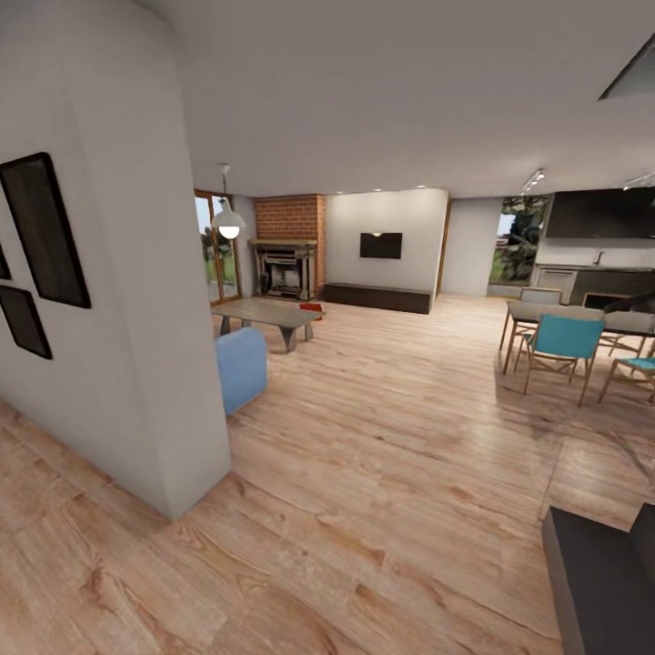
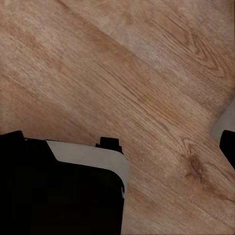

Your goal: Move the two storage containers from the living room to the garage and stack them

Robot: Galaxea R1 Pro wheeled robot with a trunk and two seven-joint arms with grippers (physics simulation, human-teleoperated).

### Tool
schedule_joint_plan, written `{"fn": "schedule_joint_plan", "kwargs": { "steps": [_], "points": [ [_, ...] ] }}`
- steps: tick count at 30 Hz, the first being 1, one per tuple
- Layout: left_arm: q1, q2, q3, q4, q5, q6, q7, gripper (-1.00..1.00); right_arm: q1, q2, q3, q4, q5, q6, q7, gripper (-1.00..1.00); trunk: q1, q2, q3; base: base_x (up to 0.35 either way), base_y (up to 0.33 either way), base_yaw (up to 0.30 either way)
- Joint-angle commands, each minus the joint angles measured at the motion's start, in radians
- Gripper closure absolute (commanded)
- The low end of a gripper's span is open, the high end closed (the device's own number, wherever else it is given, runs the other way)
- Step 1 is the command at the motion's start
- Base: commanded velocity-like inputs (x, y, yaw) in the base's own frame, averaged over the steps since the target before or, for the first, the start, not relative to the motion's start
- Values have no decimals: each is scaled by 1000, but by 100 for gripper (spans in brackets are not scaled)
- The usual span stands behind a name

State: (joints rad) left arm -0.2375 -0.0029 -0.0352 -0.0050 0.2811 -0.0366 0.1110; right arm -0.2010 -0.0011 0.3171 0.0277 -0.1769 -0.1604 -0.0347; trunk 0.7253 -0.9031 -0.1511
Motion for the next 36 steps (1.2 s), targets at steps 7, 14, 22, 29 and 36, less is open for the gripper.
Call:
{"fn": "schedule_joint_plan", "kwargs": {
  "steps": [7, 14, 22, 29, 36],
  "points": [
    [0, 0, -4, 0, 8, -3, 3, -100, -1, 0, 8, 3, -9, -5, -1, -100, 1, -1, -1, 325, 85, -233],
    [0, 0, -3, 1, 9, -4, 3, -100, -1, 0, 8, 3, -9, -6, -1, -100, 1, -1, -1, 325, 84, -245],
    [0, 0, -3, 2, 9, -3, 3, -100, -1, 0, 10, 3, -9, -7, -1, -100, 1, -1, -1, 325, 41, -223],
    [0, 1, -3, 2, 9, 0, 3, -100, -1, -3, 10, 3, -9, -7, -1, -100, 1, -1, -1, 325, 1, -16],
    [0, 3, -3, 2, 10, 0, 3, -100, -1, -3, 11, 3, -9, -7, -1, -100, 1, -1, -1, 325, 0, -1]
  ]
}}
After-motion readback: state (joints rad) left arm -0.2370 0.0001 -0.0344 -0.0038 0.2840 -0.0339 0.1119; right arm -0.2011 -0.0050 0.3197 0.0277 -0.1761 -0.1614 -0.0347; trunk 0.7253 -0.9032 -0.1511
